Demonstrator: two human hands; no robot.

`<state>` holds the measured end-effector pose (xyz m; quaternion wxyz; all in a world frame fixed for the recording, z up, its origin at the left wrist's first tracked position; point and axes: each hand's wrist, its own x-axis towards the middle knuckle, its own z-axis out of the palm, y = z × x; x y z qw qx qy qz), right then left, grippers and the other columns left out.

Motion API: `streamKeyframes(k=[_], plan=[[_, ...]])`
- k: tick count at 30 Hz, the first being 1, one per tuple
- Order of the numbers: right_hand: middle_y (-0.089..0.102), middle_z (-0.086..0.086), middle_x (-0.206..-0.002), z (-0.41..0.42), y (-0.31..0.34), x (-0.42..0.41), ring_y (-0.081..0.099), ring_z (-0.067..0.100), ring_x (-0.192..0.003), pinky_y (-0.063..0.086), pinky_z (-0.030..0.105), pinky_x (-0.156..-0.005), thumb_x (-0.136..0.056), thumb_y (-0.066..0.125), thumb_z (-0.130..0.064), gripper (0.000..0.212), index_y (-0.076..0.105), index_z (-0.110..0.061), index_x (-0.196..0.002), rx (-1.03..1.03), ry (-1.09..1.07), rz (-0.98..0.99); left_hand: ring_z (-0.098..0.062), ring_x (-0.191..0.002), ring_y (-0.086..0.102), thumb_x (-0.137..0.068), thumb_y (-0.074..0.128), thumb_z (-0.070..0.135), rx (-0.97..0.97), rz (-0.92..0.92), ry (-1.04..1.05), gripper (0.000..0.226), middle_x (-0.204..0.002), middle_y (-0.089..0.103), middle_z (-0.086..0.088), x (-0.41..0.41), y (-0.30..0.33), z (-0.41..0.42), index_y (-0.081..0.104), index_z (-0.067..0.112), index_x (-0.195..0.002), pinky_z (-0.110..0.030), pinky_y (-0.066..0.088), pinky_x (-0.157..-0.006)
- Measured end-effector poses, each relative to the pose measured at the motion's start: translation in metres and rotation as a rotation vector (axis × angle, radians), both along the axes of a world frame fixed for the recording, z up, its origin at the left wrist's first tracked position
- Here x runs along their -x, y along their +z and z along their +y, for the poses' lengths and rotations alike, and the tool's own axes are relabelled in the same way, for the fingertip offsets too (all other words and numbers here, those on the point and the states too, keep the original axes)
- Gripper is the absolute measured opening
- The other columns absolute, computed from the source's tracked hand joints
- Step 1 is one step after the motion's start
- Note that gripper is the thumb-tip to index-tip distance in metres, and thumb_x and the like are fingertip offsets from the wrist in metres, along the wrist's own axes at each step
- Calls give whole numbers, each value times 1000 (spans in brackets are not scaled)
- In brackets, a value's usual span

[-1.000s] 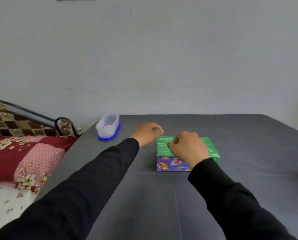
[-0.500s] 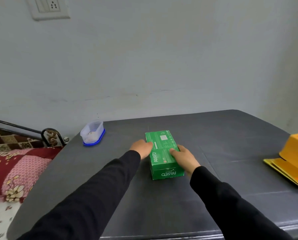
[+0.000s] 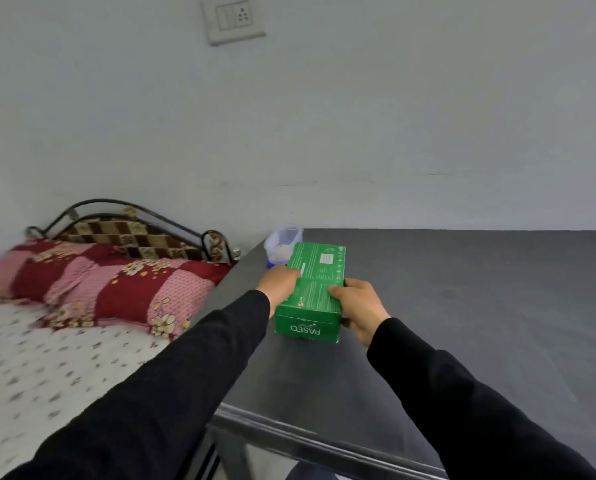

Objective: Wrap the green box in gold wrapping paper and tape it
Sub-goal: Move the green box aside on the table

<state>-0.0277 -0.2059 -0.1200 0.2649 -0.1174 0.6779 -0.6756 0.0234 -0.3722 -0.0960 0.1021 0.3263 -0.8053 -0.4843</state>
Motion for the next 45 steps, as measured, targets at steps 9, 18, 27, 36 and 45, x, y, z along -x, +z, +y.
streamKeyframes(k=[9, 18, 27, 36, 45], plan=[[76, 6, -105, -89, -22, -65, 76, 26, -91, 63, 49, -85, -79, 71, -20, 24, 73, -18, -103, -43, 155, 3, -27, -81, 58, -99, 53, 18, 92, -77, 100, 16, -89, 60, -18, -96, -18, -83, 57, 8, -88, -36, 40, -71], [66, -2, -110, -35, 6, -53, 60, 13, -97, 50, 28, -86, -94, 70, -28, 19, 72, -19, -111, -197, 73, 243, -33, -114, 60, -98, 52, 25, 624, 41, 66, 36, -123, 66, -13, -90, 5, -36, 59, 11, -130, -41, 50, -92], [67, -4, -127, 136, 50, -2, 61, 9, -106, 45, 14, -77, -93, 70, -28, 46, 61, -18, -137, -273, -194, 412, -16, -127, 56, -99, 61, 29, 545, 204, -458, 35, -137, 62, 1, 10, 17, 125, 61, 18, -132, -21, 41, -98], [55, 6, -147, 343, 54, 46, 54, 24, -132, 42, 24, -98, -93, 67, -30, 58, 51, -18, -147, -779, -454, 581, -15, -123, 54, -100, 58, 32, 392, 212, -849, 37, -134, 61, 4, 112, 3, 330, 60, 18, -134, -24, 41, -95], [26, 6, -166, 480, 23, 84, 15, 38, -153, 30, 55, -117, -89, 58, -28, 67, 39, -20, -153, -1440, -415, 744, -23, -122, 57, -97, 60, 35, 499, 102, -1056, 41, -135, 61, -5, 175, -23, 487, 61, 18, -134, -33, 47, -101]])
